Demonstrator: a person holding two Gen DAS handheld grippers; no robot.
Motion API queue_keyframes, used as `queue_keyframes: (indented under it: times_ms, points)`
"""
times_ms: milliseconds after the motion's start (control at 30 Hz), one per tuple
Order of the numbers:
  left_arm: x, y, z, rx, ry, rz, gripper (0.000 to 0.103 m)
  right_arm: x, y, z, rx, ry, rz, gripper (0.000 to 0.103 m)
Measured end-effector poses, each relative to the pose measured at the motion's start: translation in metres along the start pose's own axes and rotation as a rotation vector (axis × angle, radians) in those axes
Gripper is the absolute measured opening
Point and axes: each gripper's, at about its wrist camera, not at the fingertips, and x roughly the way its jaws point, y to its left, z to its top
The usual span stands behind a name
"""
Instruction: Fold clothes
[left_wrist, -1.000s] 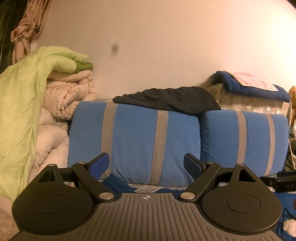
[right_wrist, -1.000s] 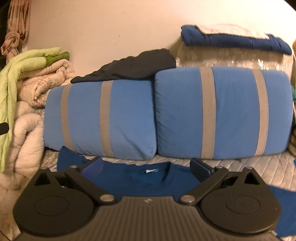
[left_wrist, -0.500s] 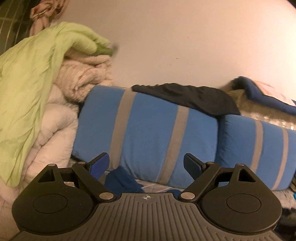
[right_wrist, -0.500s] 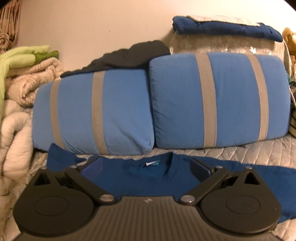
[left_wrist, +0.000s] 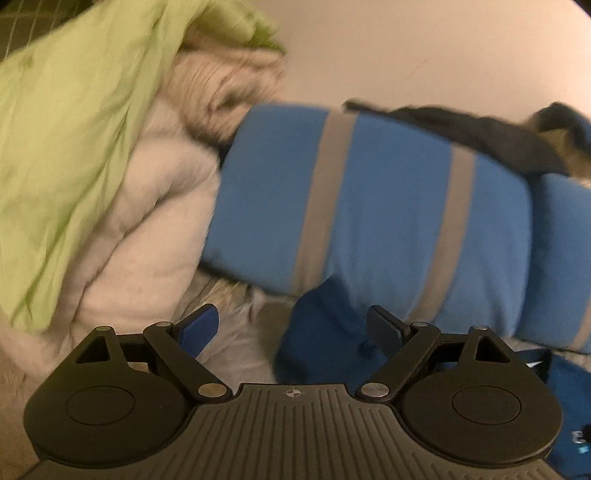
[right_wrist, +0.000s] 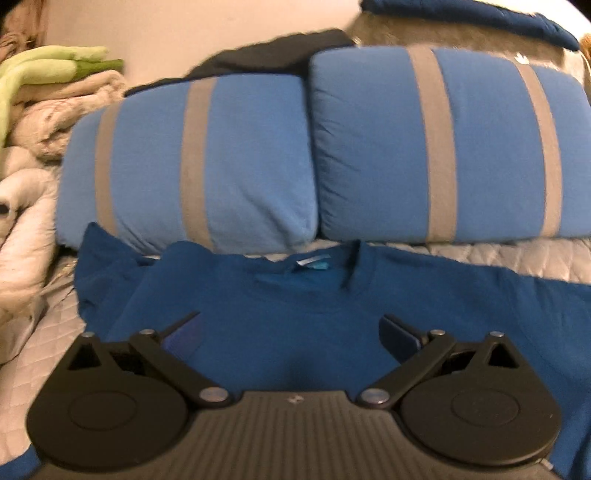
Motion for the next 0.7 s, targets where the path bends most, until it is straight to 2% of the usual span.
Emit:
queue_keyframes:
  times_ms: [167, 333, 500, 600, 667, 700]
  points:
    - [0.03, 0.022, -0.017, -0.102, 0.033, -0.029, 0.088, -0.007, -0.004, 0.008, 0.043, 0.02, 0.029, 0.103]
    - [0.064, 0.035, -0.033, -0.182, 0.107, -0.073, 0.088, -0.015, -0.013, 0.017, 0.084, 0.021, 0.039, 0.103]
    - [0.101, 0.046, -0.049, -0.303, 0.176, -0.099, 0.088, -0.015, -0.03, 0.023, 0.14, 0.013, -0.006, 0.103]
    - [0.123, 0.056, -0.06, -0.444, 0.227, -0.123, 0.087, -0.009, -0.04, 0.021, 0.195, 0.035, -0.036, 0.103]
    - [0.132, 0.059, -0.065, -0.516, 0.246, -0.154, 0.08, -0.004, -0.043, 0.018, 0.206, 0.047, -0.049, 0.103]
    - [0.137, 0.06, -0.068, -0.552, 0.256, -0.17, 0.07, -0.002, -0.042, 0.017, 0.196, 0.051, -0.058, 0.103]
